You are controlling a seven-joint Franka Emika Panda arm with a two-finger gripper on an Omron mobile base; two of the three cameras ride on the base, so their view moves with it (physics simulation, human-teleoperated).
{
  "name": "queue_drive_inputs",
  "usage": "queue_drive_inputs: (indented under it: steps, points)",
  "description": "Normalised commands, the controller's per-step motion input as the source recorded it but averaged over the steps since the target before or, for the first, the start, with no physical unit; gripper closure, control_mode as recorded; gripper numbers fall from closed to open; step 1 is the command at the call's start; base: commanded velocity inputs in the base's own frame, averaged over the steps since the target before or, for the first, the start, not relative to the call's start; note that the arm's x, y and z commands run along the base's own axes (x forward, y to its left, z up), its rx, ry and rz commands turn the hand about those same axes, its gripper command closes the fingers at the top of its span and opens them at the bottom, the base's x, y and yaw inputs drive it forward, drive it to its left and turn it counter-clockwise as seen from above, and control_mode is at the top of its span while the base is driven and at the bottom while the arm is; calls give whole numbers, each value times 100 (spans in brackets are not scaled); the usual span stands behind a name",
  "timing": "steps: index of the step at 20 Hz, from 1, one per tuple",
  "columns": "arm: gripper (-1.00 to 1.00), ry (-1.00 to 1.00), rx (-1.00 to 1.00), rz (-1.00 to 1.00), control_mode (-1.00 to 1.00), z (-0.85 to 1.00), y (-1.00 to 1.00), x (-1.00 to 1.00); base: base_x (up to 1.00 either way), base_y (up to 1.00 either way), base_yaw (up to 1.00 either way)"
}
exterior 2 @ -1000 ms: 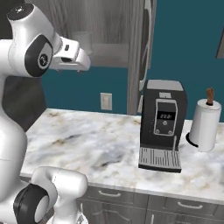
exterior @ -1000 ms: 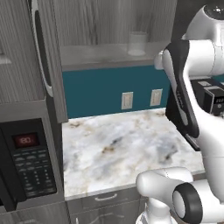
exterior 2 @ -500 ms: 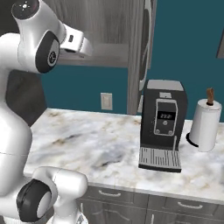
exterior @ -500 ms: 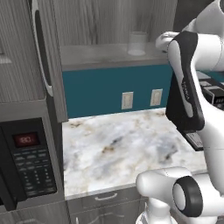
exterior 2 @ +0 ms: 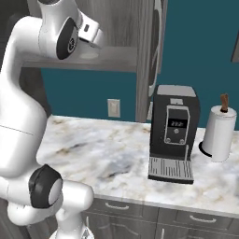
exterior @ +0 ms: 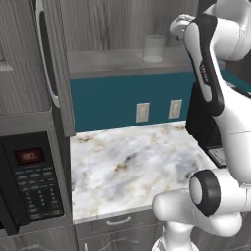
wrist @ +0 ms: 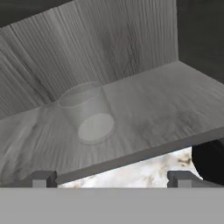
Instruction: There is a bowl on the dining counter. Grab a lemon wedge from the fridge and place it in the bowl. Then get the liquor bottle and glass cup from the cabinet and place them next to the bowl.
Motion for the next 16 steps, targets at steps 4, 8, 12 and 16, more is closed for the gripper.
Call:
queue_drive_inputs:
  steps: [4,8,12,16]
  points:
    - [-100,0,13,0,-100,5,0,54,0,0,0]
    - [-100,0,10,0,-100,-11,0,41,0,0,0]
    - [-100,0,5,0,-100,-28,0,29,0,0,0]
    - [-100,0,3,0,-100,-21,0,33,0,0,0]
